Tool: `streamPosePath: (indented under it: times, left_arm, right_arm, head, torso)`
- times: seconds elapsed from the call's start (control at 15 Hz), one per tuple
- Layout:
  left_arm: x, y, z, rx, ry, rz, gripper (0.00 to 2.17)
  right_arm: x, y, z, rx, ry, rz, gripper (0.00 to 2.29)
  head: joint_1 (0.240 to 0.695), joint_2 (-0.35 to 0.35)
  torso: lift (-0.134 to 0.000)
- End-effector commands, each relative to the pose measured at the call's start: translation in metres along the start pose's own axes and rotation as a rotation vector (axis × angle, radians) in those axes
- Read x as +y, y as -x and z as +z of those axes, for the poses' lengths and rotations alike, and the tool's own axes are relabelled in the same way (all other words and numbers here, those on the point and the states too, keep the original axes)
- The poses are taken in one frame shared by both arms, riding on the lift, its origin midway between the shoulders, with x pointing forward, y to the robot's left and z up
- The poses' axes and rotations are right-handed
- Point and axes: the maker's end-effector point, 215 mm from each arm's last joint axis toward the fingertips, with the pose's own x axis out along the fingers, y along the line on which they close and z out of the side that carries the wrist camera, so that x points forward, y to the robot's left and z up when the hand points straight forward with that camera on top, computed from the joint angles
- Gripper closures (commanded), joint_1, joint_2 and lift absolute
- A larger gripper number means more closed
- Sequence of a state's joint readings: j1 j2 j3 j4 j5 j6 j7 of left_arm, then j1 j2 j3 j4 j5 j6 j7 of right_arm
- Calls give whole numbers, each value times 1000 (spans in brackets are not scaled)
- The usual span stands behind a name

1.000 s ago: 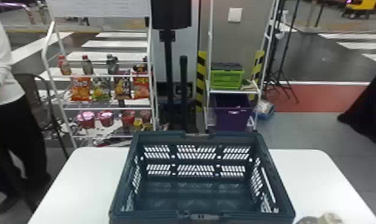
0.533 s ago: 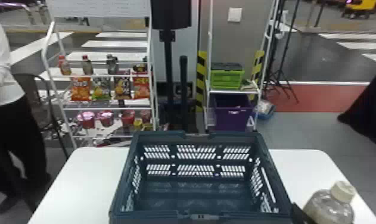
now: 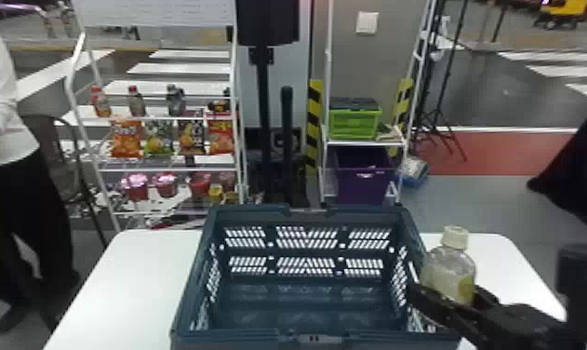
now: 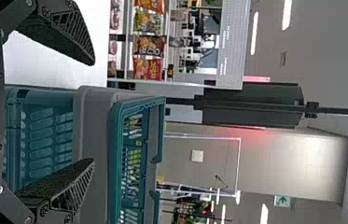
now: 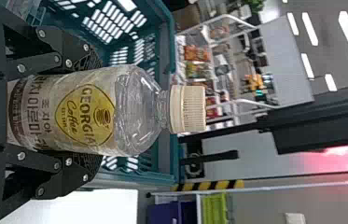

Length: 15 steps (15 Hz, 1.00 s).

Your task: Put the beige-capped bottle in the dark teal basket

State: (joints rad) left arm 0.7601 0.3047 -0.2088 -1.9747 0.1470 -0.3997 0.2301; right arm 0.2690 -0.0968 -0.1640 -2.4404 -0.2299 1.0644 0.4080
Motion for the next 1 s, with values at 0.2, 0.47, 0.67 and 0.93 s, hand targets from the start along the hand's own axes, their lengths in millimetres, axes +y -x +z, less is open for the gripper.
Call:
streamPosePath:
  times: [0.2, 0.47, 0.67, 0.93]
  left_arm:
    - [3, -2, -2, 6, 5, 6, 151]
    - [3, -1, -5, 16, 3, 6, 151]
    - [3, -1, -6, 19, 2, 6, 151]
    - [3, -1, -7, 22, 2, 7, 151]
  right_arm:
    - [25, -48, -7, 272, 19, 49, 2223]
    - [52, -84, -9, 352, 29, 92, 2223]
    - [67, -103, -22, 414, 12, 114, 2219]
    - [83, -126, -30, 438, 20, 139, 2219]
  head:
    - [499, 0]
    - [499, 0]
    - [499, 0]
    - [499, 0]
  torso:
    - [0]
    - [0]
    - [0]
    - [0]
